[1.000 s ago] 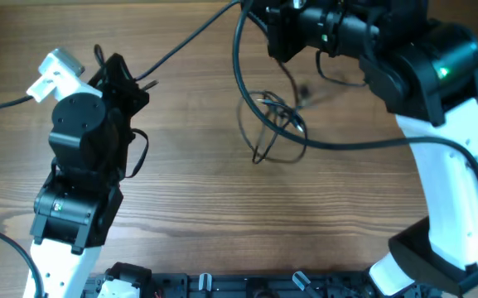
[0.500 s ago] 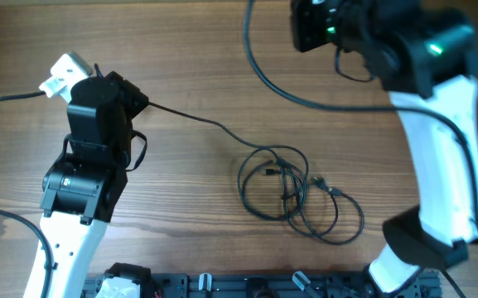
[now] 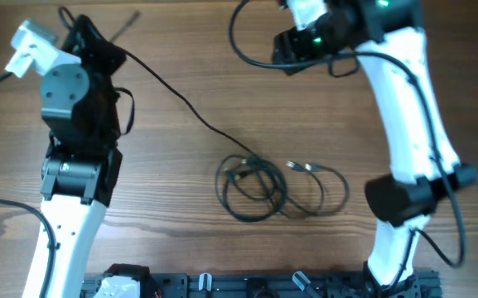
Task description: Untangle cables
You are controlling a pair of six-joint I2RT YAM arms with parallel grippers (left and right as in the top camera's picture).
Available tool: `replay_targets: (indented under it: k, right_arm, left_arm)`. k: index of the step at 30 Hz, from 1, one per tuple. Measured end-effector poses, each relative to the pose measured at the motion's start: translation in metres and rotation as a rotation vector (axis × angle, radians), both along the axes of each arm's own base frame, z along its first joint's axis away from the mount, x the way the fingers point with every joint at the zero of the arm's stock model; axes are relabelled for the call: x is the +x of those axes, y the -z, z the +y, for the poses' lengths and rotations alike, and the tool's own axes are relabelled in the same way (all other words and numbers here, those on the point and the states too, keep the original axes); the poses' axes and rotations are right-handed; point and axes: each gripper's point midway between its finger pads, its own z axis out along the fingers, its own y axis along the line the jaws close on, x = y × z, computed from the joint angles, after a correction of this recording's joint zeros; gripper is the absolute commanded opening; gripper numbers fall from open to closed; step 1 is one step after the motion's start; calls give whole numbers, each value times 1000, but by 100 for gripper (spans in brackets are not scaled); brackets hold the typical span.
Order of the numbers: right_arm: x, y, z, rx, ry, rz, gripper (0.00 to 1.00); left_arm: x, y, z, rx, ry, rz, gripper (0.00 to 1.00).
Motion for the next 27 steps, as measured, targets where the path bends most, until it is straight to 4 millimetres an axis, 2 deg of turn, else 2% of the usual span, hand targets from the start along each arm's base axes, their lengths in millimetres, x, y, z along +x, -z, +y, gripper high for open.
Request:
replay_targets:
  k: [3,9,11,13,16,20,24,27]
  right_arm:
    - [8,30,20,46,-104,57,67]
    - [5,59,49,143,-285,117,66]
    - [1,75,56,144,-325,154,57]
    - [-4,92,65,137,-352,196,55]
    - [-6,115,73,90,-332,246,54]
    - [-15,121,75,16,-280,278,51]
    - [-19,127,78,-45,-235,285,51]
    - [-23,143,79,-124,-186,298,50]
  left_arm:
    - [6,-9,13,-7,-34,-55,4]
    - [19,2,30,-19,-77,-43,4]
    - [20,6,35,-20,-89,-31,4]
    - [20,12,39,-19,-95,-7,4]
    - [20,30,40,-15,-87,69,4]
    - [17,59,37,-11,-71,194,4]
    - [16,73,33,-12,-43,251,4]
    - [15,77,30,-14,-28,269,4]
